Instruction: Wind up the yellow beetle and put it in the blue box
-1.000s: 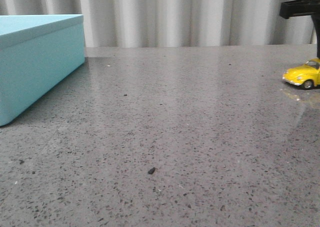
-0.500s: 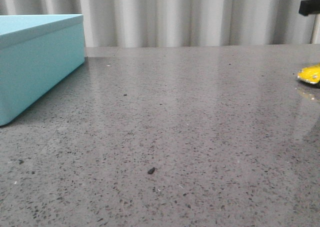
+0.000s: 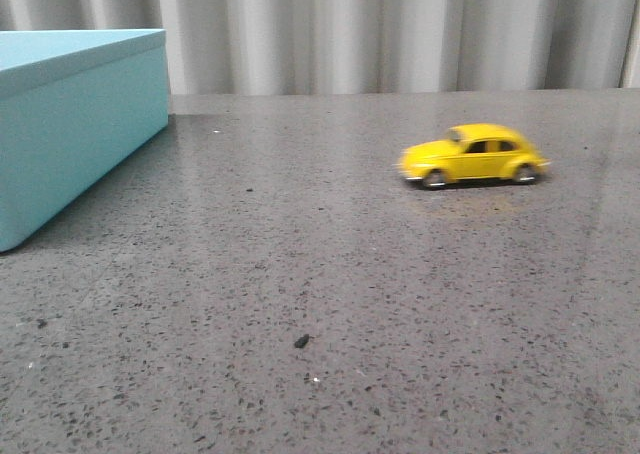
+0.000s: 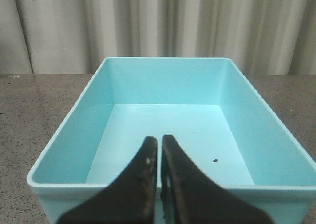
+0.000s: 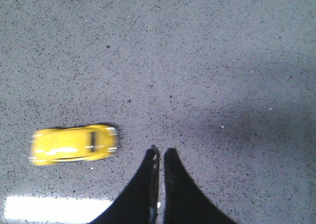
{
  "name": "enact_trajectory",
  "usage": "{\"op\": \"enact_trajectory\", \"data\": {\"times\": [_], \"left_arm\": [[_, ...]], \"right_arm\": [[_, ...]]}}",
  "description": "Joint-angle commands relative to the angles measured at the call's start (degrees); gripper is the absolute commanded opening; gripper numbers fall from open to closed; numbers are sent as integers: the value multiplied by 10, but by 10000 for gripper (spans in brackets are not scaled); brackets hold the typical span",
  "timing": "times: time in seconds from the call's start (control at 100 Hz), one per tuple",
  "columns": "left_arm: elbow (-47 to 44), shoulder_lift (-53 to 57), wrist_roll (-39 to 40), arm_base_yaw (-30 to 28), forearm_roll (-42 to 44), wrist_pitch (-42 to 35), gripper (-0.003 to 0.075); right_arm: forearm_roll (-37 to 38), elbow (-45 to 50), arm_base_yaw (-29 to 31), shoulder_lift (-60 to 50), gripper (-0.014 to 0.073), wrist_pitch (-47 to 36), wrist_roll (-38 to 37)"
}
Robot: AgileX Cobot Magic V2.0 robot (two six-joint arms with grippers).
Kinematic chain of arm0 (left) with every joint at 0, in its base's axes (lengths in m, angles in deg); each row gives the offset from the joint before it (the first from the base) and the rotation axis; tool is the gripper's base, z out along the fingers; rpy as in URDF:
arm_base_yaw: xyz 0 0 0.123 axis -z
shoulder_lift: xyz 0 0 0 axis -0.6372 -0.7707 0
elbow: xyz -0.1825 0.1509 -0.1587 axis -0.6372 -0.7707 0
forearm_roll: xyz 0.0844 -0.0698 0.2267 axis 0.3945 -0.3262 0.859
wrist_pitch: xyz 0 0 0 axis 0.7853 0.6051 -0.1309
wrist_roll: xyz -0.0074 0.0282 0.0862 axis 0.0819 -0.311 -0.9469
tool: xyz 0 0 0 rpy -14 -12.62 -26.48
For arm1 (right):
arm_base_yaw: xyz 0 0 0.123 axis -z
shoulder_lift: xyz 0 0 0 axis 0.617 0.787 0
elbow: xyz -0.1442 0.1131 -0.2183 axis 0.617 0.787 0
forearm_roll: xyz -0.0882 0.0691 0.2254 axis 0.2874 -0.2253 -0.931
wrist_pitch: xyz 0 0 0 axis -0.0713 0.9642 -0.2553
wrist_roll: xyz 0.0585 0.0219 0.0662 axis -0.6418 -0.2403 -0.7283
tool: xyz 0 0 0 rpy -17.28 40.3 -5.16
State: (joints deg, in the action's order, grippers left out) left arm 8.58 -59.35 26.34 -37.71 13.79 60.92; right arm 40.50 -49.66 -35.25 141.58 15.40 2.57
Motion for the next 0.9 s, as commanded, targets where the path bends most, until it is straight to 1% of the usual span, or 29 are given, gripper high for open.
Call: {"op": "enact_trajectory", "data": {"times": [0.0,0.44,0.67,0.79,0.89], "left_arm": [[20,-9,2,-1,-5,-42,-21],[20,-9,2,-1,-5,-42,-21],[20,-9,2,0,-28,-47,-21],[40,-25,2,14,-30,-40,-21],[78,-56,2,39,-30,-26,-21]], "right_arm": [[0,-16,1,-23,-61,-2,6],[0,-14,1,-23,-61,1,6],[0,-14,1,-23,-61,1,15],[-3,-14,1,-23,-61,2,16],[-5,-14,1,-23,-61,2,16]]}}
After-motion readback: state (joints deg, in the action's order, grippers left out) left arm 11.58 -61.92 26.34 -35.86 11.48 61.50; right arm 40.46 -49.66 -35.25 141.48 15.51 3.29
